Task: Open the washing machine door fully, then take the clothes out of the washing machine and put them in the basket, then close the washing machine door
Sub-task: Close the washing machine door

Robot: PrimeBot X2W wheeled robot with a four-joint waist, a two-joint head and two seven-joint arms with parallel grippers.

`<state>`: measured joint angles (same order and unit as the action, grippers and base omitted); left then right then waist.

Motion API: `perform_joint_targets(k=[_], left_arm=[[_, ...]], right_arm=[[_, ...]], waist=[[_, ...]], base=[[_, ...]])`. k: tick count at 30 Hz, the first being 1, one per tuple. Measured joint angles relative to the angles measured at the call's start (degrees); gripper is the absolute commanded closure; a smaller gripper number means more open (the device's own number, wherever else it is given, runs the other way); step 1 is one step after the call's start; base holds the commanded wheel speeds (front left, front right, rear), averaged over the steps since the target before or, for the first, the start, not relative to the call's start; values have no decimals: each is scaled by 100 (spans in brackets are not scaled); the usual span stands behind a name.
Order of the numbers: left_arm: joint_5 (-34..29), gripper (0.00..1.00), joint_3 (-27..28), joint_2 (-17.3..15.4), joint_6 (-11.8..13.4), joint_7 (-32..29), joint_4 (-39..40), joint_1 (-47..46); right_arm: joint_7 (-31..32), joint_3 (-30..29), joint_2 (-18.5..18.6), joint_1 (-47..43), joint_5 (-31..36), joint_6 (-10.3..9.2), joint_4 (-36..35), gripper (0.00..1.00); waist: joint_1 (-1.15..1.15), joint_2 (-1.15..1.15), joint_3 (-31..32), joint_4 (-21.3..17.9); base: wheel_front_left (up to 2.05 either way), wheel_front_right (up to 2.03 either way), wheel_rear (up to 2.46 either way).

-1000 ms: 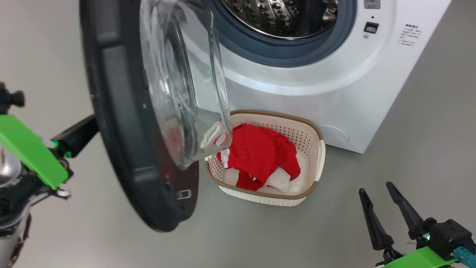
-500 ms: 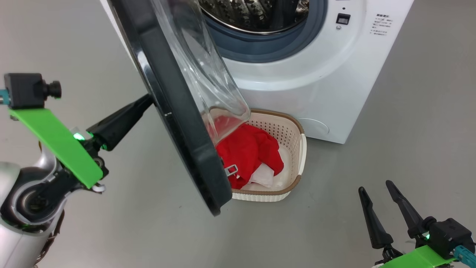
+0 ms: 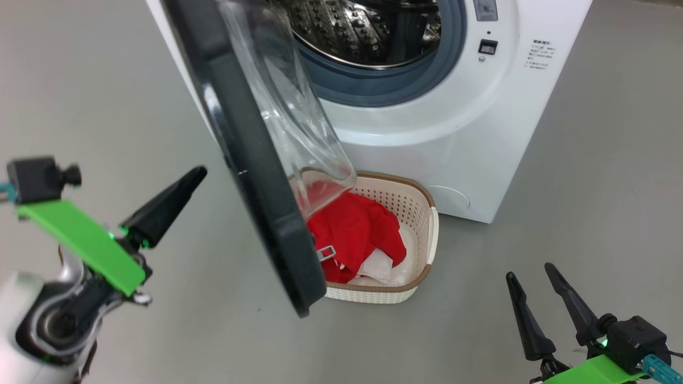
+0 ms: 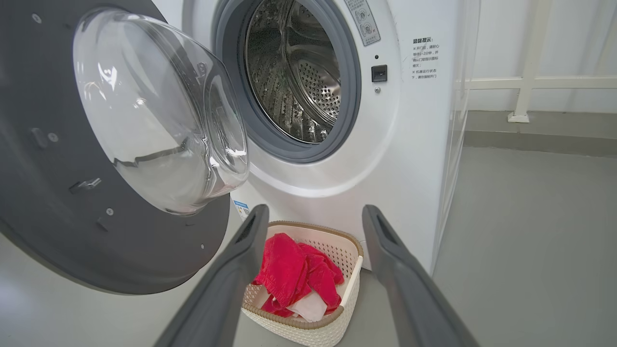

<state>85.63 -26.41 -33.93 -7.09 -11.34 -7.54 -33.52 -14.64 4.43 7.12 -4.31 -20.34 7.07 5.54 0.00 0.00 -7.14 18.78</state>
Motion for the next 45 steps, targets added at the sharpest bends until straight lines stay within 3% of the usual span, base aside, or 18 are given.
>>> perform_joint_targets(k=[6, 7, 10, 11, 22, 35, 40, 45], left_arm=[[123, 51, 32, -31, -1, 408, -207, 599], [124, 25, 30, -30, -1, 486, -250, 726], [170, 11, 30, 27, -1, 744, -380, 1050], [200, 0, 31, 64, -1, 809, -420, 1150], [270, 0, 16, 583, -1, 1713, -853, 2081], [-59, 0, -85, 1047, -1, 2515, -1229, 2380], [-346, 0, 162, 1272, -1, 2557, -1327, 2421], [-1207, 0, 616, 1608, -1, 2563, -1406, 2433]], right_arm=[[0, 35, 0, -1, 0, 0, 16, 0], [0, 36, 0, -1, 0, 0, 21, 0], [0, 37, 1, -1, 0, 0, 30, 0], [0, 43, 1, -1, 0, 0, 33, 0], [0, 163, 8, 2, 0, 0, 71, 0], [0, 189, 23, 4, 0, 0, 97, 0], [0, 190, 33, 17, 0, 0, 104, 0], [0, 190, 34, 23, 0, 0, 120, 0]], waist=[[0, 0, 78, 94], [0, 0, 88, 112], [0, 0, 119, 173], [0, 0, 131, 193], [0, 0, 145, 314], [0, 0, 86, 360], [0, 0, 46, 353], [0, 0, 26, 343]], base=[[0, 0, 0], [0, 0, 0], [0, 0, 0], [0, 0, 0], [0, 0, 0], [0, 0, 0], [0, 0, 0], [0, 0, 0]])
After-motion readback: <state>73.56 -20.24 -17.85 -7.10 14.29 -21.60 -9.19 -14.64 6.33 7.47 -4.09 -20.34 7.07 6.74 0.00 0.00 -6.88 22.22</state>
